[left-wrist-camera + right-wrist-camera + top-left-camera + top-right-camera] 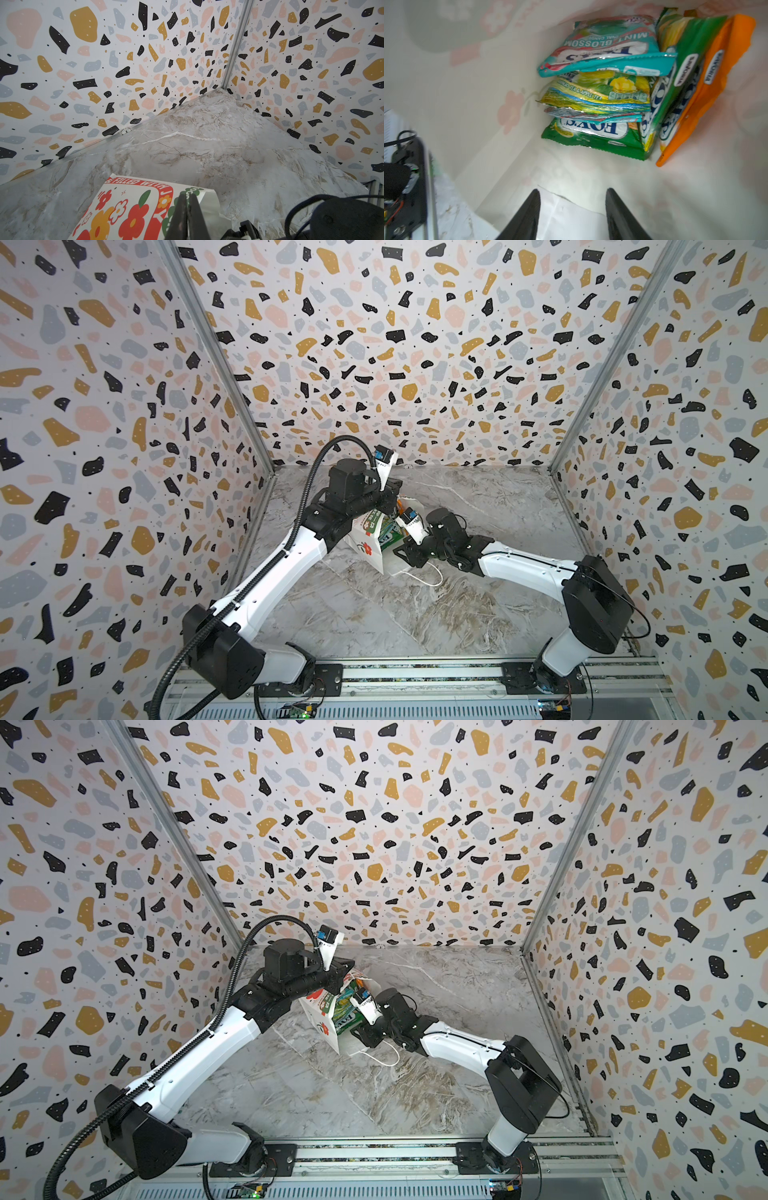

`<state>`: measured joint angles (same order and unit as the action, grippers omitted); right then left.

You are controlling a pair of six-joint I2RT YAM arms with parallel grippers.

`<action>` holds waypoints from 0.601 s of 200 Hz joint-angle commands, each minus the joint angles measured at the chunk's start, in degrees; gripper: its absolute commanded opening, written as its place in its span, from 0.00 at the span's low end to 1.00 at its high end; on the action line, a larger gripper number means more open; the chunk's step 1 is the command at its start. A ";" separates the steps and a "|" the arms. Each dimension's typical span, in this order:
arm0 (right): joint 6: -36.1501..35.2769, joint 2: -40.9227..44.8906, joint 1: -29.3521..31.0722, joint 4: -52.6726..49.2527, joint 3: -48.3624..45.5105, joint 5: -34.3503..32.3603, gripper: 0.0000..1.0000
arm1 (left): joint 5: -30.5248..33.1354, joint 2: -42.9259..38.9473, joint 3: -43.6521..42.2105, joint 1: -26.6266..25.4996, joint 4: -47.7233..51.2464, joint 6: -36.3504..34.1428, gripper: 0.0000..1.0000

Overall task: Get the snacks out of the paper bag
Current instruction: 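Hold the bag tilted with the left gripper while the right gripper reaches into its mouth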

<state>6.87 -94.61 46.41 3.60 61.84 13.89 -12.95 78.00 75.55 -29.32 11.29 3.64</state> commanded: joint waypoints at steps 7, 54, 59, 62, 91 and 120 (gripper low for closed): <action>0.61 -1.53 0.32 0.36 3.19 -6.89 0.50 | -0.06 -1.85 -1.09 -0.03 -3.75 -0.82 0.00; 1.88 -5.05 1.01 4.25 4.60 -13.75 0.45 | -0.82 -2.59 -1.92 -0.05 -4.26 -1.00 0.00; 1.84 -5.47 1.09 4.44 4.84 -14.47 0.44 | -0.93 -2.64 -1.95 -0.03 -4.26 -1.07 0.00; 1.91 -5.75 1.09 4.56 4.98 -14.97 0.44 | -0.94 -2.72 -1.94 -0.03 -4.26 -1.07 0.00; 2.11 -7.96 1.48 6.09 6.01 -16.79 0.40 | -1.41 -3.07 -2.36 -0.03 -4.51 -1.26 0.00; 2.35 -9.86 1.90 6.92 7.22 -19.43 0.36 | -1.76 -3.43 -2.84 -0.03 -4.85 -1.19 0.00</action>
<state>8.56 -103.68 47.86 8.69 66.37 -1.83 -13.43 76.51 73.34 -29.32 10.26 3.42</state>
